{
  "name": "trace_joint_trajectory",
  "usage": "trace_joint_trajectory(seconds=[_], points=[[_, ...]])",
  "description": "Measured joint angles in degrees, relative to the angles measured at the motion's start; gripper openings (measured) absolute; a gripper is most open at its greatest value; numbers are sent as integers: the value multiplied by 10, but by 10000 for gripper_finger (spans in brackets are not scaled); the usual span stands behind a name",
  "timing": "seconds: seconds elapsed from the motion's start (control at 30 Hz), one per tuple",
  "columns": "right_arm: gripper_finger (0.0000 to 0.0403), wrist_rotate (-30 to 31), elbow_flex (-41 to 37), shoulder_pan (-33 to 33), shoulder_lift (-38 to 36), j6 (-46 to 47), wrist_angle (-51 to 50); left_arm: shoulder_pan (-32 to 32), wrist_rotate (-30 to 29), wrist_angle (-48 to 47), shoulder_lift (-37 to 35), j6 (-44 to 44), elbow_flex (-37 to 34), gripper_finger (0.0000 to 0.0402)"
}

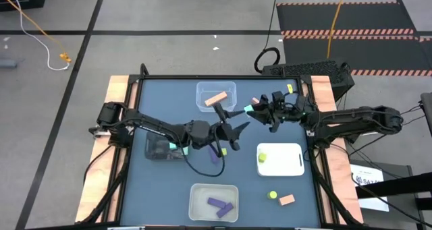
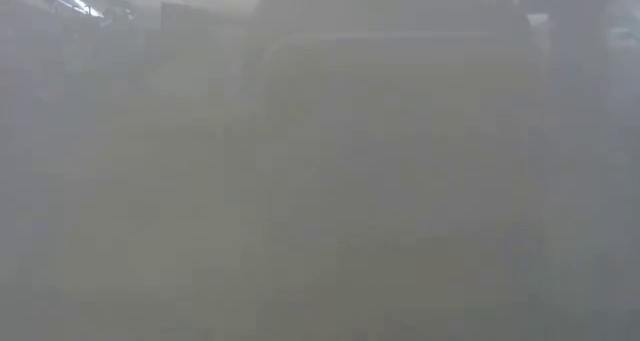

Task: Sort & place blocks by color
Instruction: Put the blue block into the black bin

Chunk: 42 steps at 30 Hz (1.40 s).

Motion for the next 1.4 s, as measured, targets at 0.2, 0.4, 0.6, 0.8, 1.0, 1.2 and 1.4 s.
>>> trace_joint_trajectory(seconds=[0.2,0.4,0.6,0.8,1.0,1.2,1.4], points=[[114,3,0,12,32,13,40,9,30,10,0,72,0,214],[114,3,0,25,53,13,75,20,41,6,0,59,0,214],[114,3,0,25,53,30,89,27,17,-5,0,51,0,168],[125,-5,0,25,53,47,89,27,13,-5,0,60,0,137],[225,-34,0,13,38,24,63,14,14,0,0,41,0,137],[301,-133,1,-30,-7,21,32,-10,-83,-2,0,46,0,137],[314,-147,1,-47,-42,-48,-73,-41,-157,59,-10,99,0,137]])
